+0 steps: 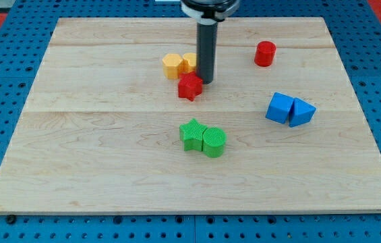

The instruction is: Point at the yellow heart

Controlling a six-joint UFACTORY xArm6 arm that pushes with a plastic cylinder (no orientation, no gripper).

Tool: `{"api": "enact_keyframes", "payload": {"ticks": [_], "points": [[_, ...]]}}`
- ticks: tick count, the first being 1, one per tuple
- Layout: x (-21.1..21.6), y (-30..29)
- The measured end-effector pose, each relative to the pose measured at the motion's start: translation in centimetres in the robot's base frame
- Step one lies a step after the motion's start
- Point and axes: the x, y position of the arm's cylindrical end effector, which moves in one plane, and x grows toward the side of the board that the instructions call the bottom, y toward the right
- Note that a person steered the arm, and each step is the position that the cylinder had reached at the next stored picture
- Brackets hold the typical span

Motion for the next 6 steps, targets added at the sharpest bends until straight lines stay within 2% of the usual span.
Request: {"api": "enact_keyframes", "payload": {"ticks": [1,2,3,4,6], "points": [[-0.2,-0.1],[-0.6,3.3],[-4.4,5.2],[-7.9,3.5],[-7.8,0.8]]}}
